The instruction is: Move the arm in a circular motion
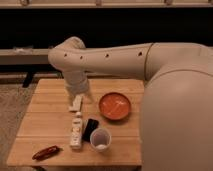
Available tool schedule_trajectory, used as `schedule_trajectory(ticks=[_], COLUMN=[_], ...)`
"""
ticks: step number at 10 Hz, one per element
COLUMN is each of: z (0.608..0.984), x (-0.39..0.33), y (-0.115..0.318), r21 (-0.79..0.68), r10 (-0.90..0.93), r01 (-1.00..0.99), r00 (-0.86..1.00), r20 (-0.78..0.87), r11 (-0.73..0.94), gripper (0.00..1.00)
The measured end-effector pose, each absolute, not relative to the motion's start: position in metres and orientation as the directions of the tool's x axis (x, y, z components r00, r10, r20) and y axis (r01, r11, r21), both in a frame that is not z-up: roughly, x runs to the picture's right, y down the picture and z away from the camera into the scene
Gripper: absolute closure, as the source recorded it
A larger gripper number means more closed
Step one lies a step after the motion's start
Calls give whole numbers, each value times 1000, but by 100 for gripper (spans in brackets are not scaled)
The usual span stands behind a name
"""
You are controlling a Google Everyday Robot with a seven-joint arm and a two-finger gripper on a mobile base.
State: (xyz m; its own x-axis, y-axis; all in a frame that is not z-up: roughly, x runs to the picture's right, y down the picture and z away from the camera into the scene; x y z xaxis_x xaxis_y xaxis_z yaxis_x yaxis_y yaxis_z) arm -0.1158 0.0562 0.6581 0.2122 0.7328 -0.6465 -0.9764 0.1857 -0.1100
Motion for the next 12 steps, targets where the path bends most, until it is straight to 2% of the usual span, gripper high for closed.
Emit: schedule_trajectory(ticks=[12], z=[619], x=[-104], y=[89], r21=[-120], r10=[727], r01=[-973], r00=[228], r20=[-648], r11=[199], gripper=[35])
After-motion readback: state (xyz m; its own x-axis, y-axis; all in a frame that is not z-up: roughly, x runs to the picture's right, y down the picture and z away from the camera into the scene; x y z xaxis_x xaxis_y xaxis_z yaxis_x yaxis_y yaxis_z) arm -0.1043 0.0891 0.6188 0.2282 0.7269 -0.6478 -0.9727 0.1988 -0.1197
